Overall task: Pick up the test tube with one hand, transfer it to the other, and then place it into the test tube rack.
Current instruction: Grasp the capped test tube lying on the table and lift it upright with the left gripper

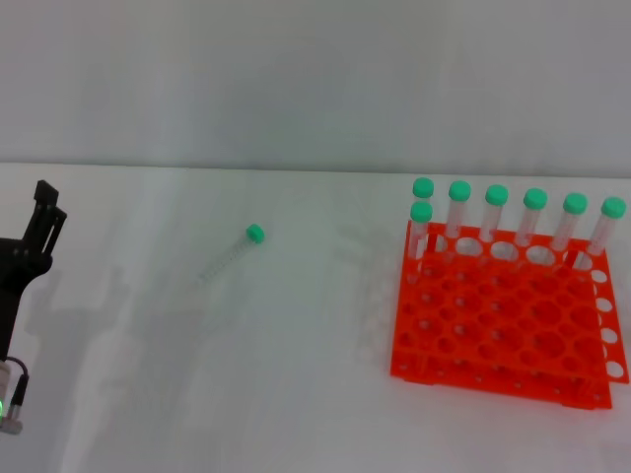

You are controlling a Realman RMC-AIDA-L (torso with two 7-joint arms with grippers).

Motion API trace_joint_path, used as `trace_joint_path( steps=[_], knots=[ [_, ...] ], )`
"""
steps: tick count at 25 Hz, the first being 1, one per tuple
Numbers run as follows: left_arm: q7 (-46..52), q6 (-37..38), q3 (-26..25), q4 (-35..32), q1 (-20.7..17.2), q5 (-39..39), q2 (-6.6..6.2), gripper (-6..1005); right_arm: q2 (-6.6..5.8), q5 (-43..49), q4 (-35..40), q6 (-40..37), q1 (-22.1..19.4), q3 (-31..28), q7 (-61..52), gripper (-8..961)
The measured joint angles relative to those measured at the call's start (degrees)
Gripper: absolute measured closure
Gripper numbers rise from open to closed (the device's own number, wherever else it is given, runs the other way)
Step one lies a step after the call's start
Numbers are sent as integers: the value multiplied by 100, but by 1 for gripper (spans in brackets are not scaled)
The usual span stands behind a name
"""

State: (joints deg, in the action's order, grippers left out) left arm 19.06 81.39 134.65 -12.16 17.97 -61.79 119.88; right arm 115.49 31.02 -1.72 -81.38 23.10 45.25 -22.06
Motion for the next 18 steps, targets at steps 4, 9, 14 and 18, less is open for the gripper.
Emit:
trace_joint_path(
  steps=[4, 9, 14, 18],
  knots=[
    [32, 19, -12, -26, -97, -21, 9, 115, -1, 2, 61, 24, 6, 2, -1, 82],
    [36, -187, 24, -29, -140, -23, 10, 115, 0, 1, 118, 61, 80, 2, 0, 83],
    [249, -733, 11, -32, -50, -23, -1, 116, 0, 6, 221, 307, 215, 64, 0, 84],
    [606, -1090, 20, -1, 157, -11, -32, 116, 15, 10, 332, 639, 308, 178, 0, 85]
  ],
)
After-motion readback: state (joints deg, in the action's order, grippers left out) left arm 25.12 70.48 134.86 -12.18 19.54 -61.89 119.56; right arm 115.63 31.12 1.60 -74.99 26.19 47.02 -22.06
